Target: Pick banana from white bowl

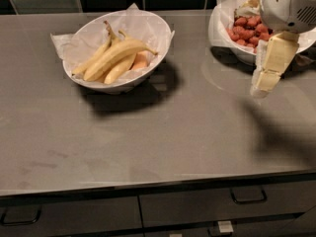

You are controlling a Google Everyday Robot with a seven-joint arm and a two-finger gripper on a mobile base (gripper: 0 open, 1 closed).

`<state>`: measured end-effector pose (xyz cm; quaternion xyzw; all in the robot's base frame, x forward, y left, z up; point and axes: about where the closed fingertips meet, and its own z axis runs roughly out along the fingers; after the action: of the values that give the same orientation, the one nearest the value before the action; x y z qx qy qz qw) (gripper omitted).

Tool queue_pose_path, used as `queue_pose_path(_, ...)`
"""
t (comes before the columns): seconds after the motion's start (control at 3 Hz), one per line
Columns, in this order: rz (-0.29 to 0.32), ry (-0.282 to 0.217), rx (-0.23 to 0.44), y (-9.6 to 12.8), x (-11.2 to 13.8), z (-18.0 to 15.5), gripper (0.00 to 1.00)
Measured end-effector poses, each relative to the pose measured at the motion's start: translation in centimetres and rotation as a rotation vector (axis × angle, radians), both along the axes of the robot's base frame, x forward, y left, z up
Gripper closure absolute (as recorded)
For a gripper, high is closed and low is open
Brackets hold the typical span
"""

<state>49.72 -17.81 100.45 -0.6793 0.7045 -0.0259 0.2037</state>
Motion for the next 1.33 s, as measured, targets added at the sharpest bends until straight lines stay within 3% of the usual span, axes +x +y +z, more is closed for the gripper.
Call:
queue_pose_path(0.33, 0.133, -0.010, 0.043, 2.3, 2.2, 0.9, 0.00)
queue_pose_path(0.67, 0.135, -0.032, 0.049, 2.5, 2.5, 1.4, 0.00)
queue_pose_path(1.0, 0.196, -0.057, 0.061, 3.9, 3.7, 1.4, 0.00)
queue_pose_path(1.33, 0.381, -0.081, 0.057, 7.5, 6.1, 1.6, 0.00)
